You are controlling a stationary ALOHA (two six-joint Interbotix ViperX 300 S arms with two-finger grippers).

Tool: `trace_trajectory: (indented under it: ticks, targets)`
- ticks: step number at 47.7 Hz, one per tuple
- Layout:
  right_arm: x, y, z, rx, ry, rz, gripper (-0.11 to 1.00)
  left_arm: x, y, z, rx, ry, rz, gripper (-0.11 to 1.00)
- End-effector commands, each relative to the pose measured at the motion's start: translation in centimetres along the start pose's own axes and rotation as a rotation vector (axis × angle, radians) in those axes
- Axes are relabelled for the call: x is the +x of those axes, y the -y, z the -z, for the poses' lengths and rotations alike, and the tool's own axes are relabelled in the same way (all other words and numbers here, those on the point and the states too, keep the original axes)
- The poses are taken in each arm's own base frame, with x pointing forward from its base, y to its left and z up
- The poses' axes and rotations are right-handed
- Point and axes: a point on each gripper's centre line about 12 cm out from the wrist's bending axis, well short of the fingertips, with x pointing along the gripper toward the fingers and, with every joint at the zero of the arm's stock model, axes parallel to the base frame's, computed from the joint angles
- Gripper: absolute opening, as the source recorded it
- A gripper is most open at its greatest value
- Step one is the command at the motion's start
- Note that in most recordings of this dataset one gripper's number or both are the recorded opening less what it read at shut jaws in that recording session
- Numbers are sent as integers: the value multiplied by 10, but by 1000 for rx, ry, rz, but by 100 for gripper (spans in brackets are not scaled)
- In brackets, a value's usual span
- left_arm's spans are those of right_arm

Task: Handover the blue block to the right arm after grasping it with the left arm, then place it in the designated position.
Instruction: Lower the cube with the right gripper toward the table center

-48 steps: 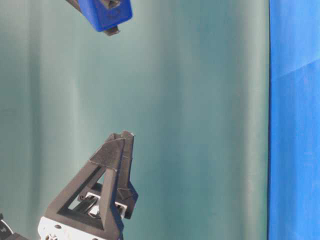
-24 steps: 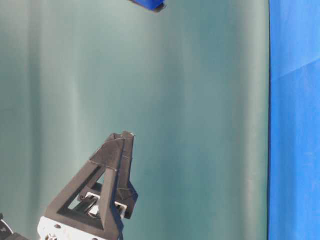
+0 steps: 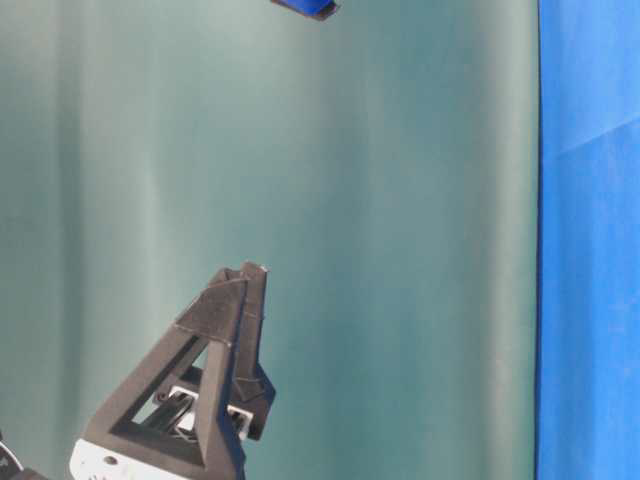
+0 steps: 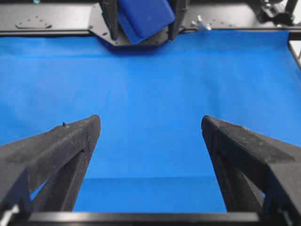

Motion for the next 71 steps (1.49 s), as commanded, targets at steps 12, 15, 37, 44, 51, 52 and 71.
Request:
trace_trajectory:
  ticks: [12, 15, 37, 44, 51, 52, 71]
  targets:
    - [6, -1, -9, -3, 27, -5, 48, -4, 2, -17, 1, 52, 5, 90]
    - [11, -1, -8, -3, 23, -3, 48, -3, 2, -17, 1, 52, 5, 90]
    - [88, 15, 8, 15, -25, 29, 48, -3, 2, -16, 1, 46, 6, 90]
    - [115, 17, 15, 26, -48, 27, 48, -4, 2, -16, 1, 43, 5, 90]
    - [139, 16, 24, 43, -56, 20, 48, -4, 2, -15, 1, 41, 6, 90]
    - [142, 16, 24, 44, -55, 19, 48, -4, 2, -15, 1, 43, 5, 90]
    - [193, 4, 39, 68, -72, -10, 48, -4, 2, -14, 10, 31, 4, 90]
